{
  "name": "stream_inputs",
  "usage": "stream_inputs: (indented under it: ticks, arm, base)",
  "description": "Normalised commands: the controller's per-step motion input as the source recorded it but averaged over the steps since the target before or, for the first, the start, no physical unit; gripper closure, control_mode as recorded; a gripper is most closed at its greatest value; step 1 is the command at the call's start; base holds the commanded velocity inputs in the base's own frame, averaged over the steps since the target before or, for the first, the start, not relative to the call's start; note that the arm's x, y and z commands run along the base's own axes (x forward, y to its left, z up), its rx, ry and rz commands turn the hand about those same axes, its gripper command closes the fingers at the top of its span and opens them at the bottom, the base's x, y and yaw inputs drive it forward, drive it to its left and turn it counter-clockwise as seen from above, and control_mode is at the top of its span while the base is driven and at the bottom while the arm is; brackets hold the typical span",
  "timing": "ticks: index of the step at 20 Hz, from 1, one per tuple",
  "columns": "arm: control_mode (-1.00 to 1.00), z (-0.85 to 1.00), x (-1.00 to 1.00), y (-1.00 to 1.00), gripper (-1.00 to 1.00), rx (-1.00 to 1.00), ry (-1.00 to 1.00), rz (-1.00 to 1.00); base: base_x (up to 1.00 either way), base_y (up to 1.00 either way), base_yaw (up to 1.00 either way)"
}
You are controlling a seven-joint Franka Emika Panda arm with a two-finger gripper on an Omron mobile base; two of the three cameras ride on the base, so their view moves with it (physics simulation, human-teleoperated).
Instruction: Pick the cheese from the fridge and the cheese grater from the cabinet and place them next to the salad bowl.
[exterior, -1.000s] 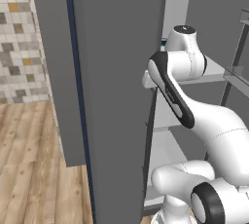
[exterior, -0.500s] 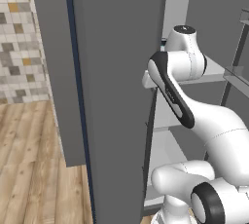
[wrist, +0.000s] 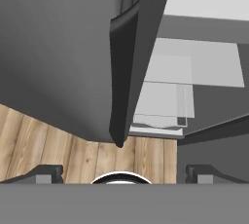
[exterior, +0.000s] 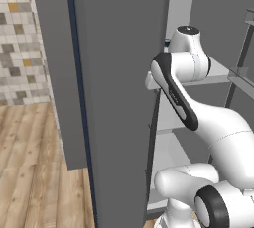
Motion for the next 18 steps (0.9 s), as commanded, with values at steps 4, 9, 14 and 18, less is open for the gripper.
stream_inputs:
  ticks: [4, 9, 14, 18]
  arm:
    - [-1.0, 0.0, 0.0, 0.0, -1.0, 0.0, 0.0, 0.0]
    - [-1.0, 0.0, 0.0, 0.0, -1.0, 0.0, 0.0, 0.0]
    - [-1.0, 0.0, -0.01, 0.0, -1.0, 0.0, 0.0, 0.0]
    - [-1.0, 0.0, -0.13, 0.0, -1.0, 0.01, -0.05, 0.0]
  base:
    - [0.0, 0.0, 0.0]
    - [0.0, 0.0, 0.0]
    - [0.0, 0.0, 0.0]
    - [0.0, 0.0, 0.0]
